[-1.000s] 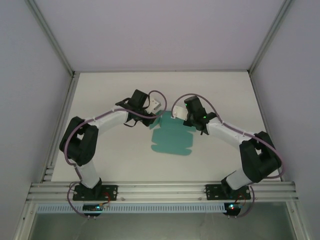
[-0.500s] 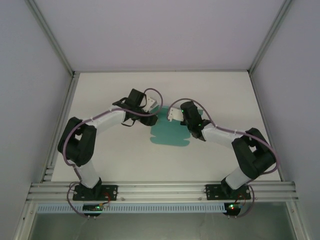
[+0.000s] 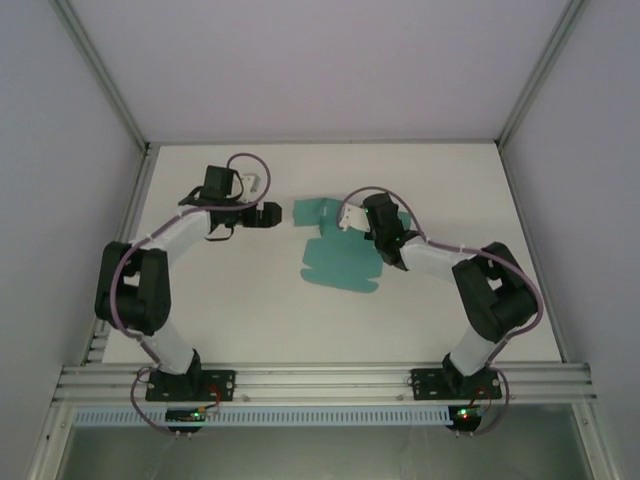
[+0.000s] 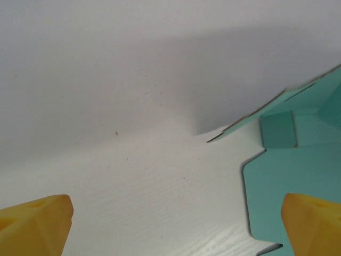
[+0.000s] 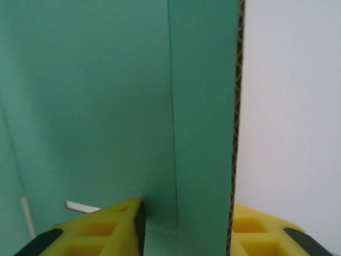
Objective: Assemble paper box
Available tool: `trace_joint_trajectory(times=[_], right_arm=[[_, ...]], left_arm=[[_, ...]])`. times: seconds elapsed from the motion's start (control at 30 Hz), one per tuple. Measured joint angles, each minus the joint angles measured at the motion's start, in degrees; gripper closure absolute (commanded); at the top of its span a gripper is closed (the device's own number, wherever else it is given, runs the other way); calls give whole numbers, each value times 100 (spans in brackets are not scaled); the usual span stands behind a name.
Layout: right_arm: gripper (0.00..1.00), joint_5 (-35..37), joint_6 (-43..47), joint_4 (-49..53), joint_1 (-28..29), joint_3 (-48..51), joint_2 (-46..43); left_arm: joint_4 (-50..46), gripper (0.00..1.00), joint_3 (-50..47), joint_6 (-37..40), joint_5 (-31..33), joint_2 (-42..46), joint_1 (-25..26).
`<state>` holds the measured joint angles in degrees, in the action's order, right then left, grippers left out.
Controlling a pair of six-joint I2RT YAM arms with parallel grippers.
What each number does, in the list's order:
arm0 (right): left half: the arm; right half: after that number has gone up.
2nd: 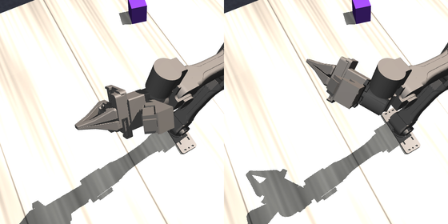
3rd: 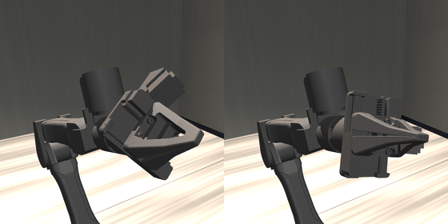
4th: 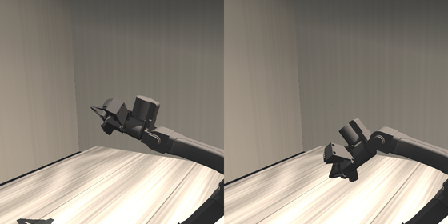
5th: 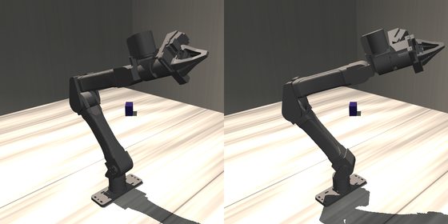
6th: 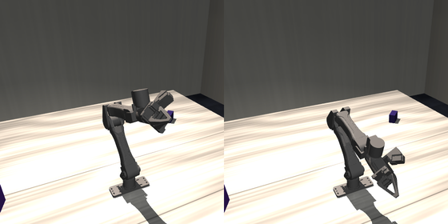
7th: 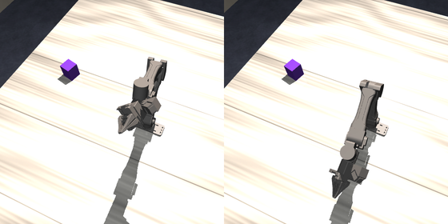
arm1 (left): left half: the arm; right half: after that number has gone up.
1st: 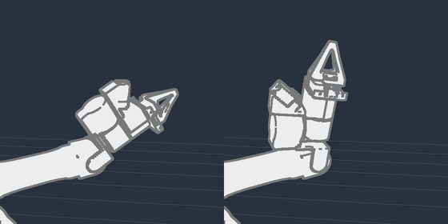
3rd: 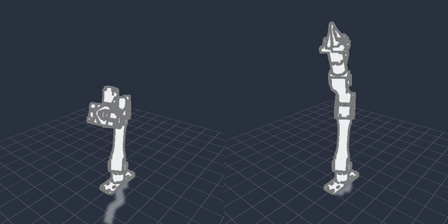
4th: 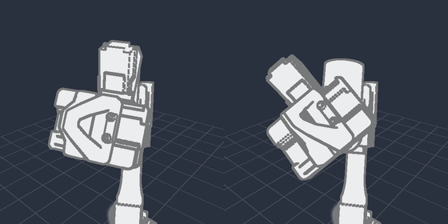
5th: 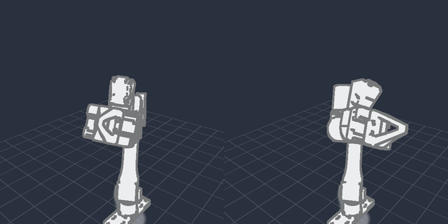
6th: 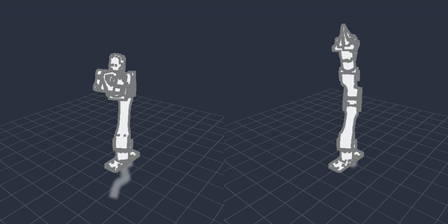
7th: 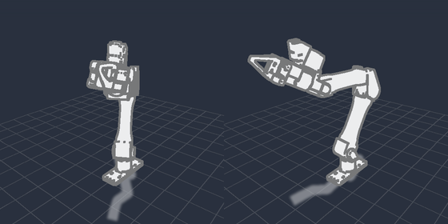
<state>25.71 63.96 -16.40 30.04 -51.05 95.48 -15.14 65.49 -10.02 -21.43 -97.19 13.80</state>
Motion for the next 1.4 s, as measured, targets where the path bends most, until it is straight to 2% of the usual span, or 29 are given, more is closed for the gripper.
trace_joint_trajectory(times=[0.2,0.23,0.27,0.3,0.33,0.43,0.57,0.7,0.77,0.8,0.93,1.03,1.13,1.17,1.33,1.37,1.4], right_arm=[[67,37,-31,33,-133,-249,81],[72,50,-28,17,-140,-260,107],[87,50,-15,4,-142,-262,133],[94,66,-2,-9,-142,-264,175],[94,96,-24,-13,-142,-269,214],[83,94,-96,173,-144,-341,341],[66,-83,-669,752,-273,-535,356],[31,-640,-1453,1287,-629,-588,83],[9,-953,-1821,1506,-820,-588,-138],[2,-1104,-1993,1585,-918,-588,-234],[1,-1735,-2758,1799,-1349,-590,-479],[1,-2218,-3257,1902,-1661,-588,-584],[1,-2557,-3630,1976,-1838,-588,-684],[1,-2627,-3727,1998,-1858,-588,-704],[1,-2817,-4070,2105,-1906,-588,-723],[1,-2815,-4111,2116,-1915,-588,-723],[1,-2815,-4146,2120,-1930,-588,-726]], left_arm=[[-4,0,557,-122,-284,-699,-31],[-4,0,636,-144,-323,-767,-33],[-4,0,713,-153,-354,-824,-33],[4,0,785,-166,-385,-887,-33],[15,0,831,-168,-417,-935,-33],[4,1,990,-168,-496,-1106,-33],[-70,0,1445,-129,-800,-1480,-48],[-343,0,2463,149,-1458,-2177,-59],[-549,1,3178,372,-1790,-2662,-57],[-691,0,3526,496,-1934,-2903,-50],[-1615,1,5095,1200,-2310,-3945,46],[-2249,9,6048,1624,-2498,-4601,175],[-2699,15,6778,1786,-2752,-5141,275],[-2782,19,6916,1818,-2850,-5263,299],[-3045,49,7049,1958,-3064,-5525,385],[-3071,60,7049,1965,-3108,-5556,391],[-3091,76,7047,1961,-3152,-5576,396]])
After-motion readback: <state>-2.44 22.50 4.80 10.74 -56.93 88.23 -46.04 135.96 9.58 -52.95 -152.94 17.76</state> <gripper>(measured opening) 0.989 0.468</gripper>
